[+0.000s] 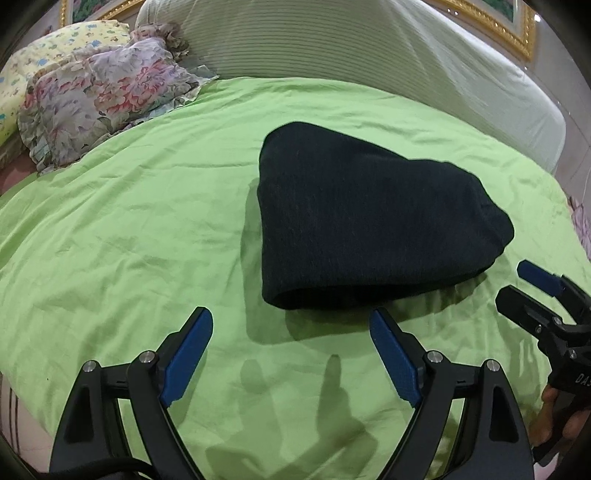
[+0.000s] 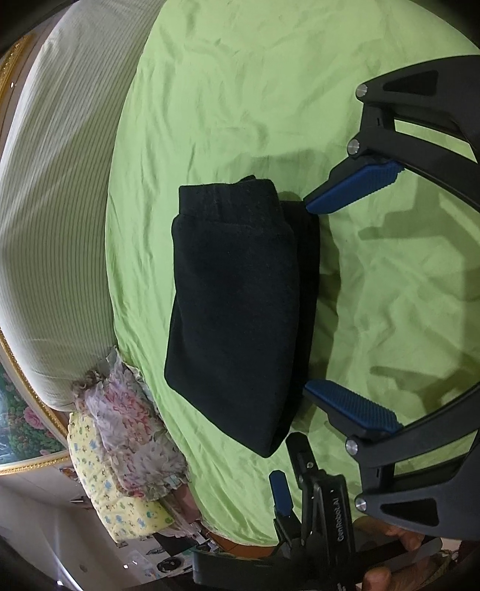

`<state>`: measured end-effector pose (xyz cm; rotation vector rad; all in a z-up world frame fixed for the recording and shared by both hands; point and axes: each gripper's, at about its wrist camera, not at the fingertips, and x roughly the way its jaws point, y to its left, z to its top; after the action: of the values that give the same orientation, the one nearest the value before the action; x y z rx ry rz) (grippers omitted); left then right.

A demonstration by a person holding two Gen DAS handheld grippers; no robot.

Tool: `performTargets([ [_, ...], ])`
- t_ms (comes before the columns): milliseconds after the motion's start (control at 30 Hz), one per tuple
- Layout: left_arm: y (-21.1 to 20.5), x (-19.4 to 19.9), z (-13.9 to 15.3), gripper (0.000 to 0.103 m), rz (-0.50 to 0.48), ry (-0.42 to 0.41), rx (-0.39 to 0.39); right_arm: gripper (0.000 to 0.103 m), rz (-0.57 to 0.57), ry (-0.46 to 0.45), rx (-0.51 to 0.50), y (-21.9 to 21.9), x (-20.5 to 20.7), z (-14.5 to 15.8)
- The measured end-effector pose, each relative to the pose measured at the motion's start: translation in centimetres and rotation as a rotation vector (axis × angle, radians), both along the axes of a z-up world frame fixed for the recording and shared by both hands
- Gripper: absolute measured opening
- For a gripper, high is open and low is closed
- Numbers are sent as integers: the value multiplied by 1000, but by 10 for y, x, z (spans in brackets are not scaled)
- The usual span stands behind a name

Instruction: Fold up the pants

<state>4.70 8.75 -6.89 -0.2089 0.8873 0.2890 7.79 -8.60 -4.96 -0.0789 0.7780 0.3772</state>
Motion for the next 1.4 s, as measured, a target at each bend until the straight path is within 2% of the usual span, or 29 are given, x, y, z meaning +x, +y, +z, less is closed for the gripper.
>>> performTargets([
  [200, -4, 3, -5, 88, 9, 32, 46, 91, 1, 6, -38, 4, 0, -4],
  [367, -5, 1, -1, 89, 8, 4, 71, 91, 7, 0, -42, 7, 1, -4],
  [533, -2, 3, -1, 89, 11, 7, 51, 91, 12, 5, -46, 8, 1, -5],
  [1400, -3, 0, 0, 90, 29, 6, 66, 92, -5, 21, -41, 7, 6, -6],
])
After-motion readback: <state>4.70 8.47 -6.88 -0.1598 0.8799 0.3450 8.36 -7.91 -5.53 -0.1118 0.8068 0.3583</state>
